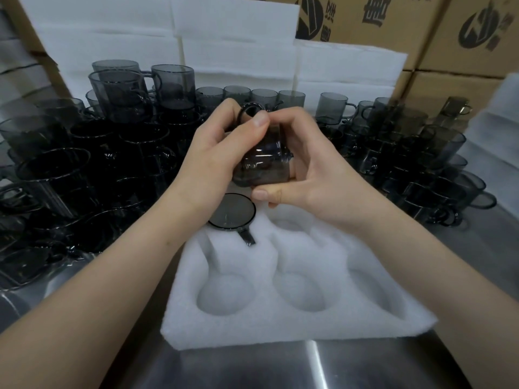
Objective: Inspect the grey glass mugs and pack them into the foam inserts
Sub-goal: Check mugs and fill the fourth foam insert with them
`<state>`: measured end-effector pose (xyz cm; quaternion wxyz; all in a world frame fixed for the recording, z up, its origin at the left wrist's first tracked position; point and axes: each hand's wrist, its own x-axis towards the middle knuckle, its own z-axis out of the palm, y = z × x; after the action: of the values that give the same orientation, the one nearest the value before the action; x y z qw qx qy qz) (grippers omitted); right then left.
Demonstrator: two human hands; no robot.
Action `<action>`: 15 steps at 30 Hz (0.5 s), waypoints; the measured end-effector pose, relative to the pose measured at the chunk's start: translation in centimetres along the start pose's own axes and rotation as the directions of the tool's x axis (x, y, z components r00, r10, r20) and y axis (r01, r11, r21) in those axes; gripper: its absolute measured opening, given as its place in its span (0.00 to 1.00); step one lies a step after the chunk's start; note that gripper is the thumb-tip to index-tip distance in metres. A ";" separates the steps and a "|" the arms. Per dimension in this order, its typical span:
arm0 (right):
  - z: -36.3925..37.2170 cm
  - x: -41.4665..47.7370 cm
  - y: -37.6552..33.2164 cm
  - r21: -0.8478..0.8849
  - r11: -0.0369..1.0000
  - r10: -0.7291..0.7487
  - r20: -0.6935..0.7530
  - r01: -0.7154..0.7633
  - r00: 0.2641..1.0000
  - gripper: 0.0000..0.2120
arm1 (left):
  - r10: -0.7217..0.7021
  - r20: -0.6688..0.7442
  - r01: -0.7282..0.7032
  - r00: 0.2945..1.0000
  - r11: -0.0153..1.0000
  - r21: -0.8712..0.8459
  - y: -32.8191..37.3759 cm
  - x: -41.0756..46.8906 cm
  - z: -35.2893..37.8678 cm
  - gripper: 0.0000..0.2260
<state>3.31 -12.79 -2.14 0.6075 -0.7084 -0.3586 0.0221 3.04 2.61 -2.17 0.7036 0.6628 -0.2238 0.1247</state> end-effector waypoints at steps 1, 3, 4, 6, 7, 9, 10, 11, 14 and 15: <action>0.0 0.0 0.0 -0.012 1.000 -0.009 0.007 0.009 1.000 0.29 | -0.014 -0.008 0.014 1.000 1.000 -0.006 0.0 0.0 0.0 0.11; -0.1 0.0 0.1 -0.037 0.999 -0.014 0.020 0.015 1.000 0.29 | -0.044 -0.026 0.043 0.999 0.999 -0.015 -0.1 0.1 -0.1 0.12; -0.1 0.0 0.1 -0.054 0.998 -0.011 0.022 0.012 1.000 0.29 | -0.055 -0.029 0.054 0.998 0.998 -0.021 -0.1 0.1 -0.2 0.12; -0.1 0.0 0.0 -0.092 0.996 -0.011 0.023 0.013 1.000 0.29 | -0.073 -0.026 0.072 0.997 0.997 -0.034 -0.2 0.1 -0.3 0.14; -0.1 0.0 -0.1 -0.108 0.994 -0.012 0.021 0.014 1.000 0.28 | -0.079 -0.030 0.078 0.996 0.996 -0.032 -0.2 0.1 -0.3 0.15; 0.0 -0.1 -0.2 -0.130 0.991 -0.011 0.012 0.013 1.000 0.28 | -0.075 -0.048 0.075 0.996 0.997 0.007 -0.3 0.2 -0.1 0.19; -0.1 -0.1 -0.1 -0.134 0.991 -0.008 0.011 0.009 1.000 0.28 | -0.063 -0.054 0.065 0.997 0.997 0.040 -0.4 0.2 -0.1 0.19; -0.1 -0.1 -0.1 -0.132 0.991 0.000 0.009 0.001 1.000 0.28 | -0.043 -0.058 0.047 0.997 0.997 0.069 -0.4 0.2 0.0 0.17; -0.1 -0.2 0.0 -0.159 0.986 0.044 -0.033 -0.048 0.998 0.28 | 0.034 -0.069 -0.025 0.997 0.993 0.116 -0.6 0.1 -0.1 0.06; -0.1 -0.2 0.0 -0.189 0.980 0.046 -0.064 -0.057 0.997 0.27 | 0.048 -0.074 -0.039 0.996 0.992 0.122 -0.7 0.0 -0.3 0.05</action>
<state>3.22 -12.95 -2.21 0.5465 -0.7727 -0.3224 -0.0178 3.46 2.81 -2.80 0.6675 0.6938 -0.2030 0.1788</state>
